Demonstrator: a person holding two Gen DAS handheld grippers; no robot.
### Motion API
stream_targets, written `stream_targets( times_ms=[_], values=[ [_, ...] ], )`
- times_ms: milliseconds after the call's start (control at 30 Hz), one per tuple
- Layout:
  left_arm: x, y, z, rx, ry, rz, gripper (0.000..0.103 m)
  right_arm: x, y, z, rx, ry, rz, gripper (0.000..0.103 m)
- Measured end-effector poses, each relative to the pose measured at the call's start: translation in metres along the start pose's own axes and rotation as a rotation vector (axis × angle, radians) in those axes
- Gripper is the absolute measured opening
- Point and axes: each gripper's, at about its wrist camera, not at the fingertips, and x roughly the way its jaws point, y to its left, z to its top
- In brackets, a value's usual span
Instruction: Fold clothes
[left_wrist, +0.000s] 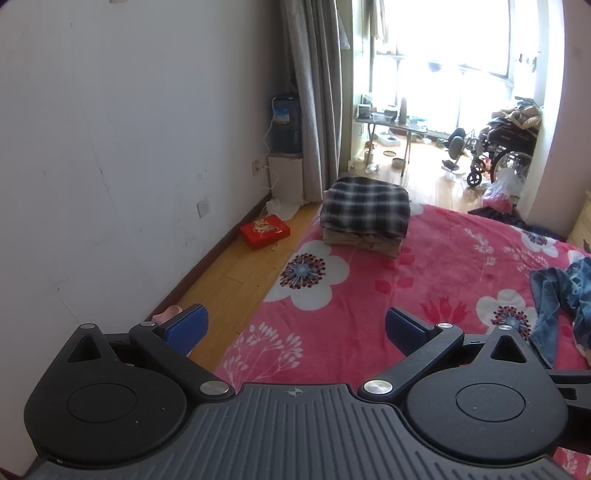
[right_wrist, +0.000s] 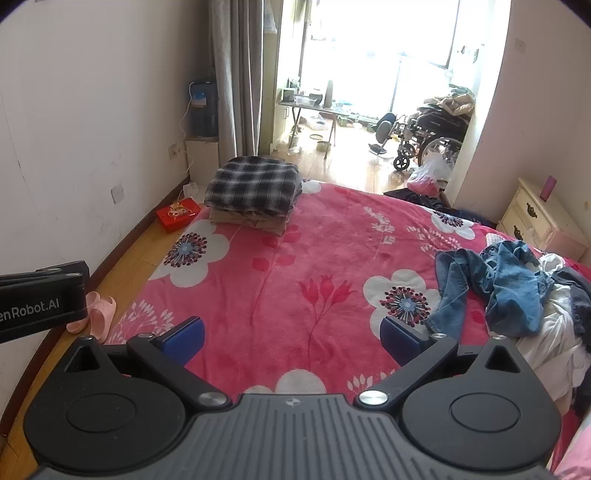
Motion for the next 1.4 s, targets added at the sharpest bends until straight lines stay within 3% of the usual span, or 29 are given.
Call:
stream_targets(
  times_ms=[1400],
  values=[
    [0.001,0.0092,0.0021,-0.025,-0.004,0.008,0.103,-0.0035,0.009,0.0025,-0.02,-0.006,-0.001,0.103]
  ],
)
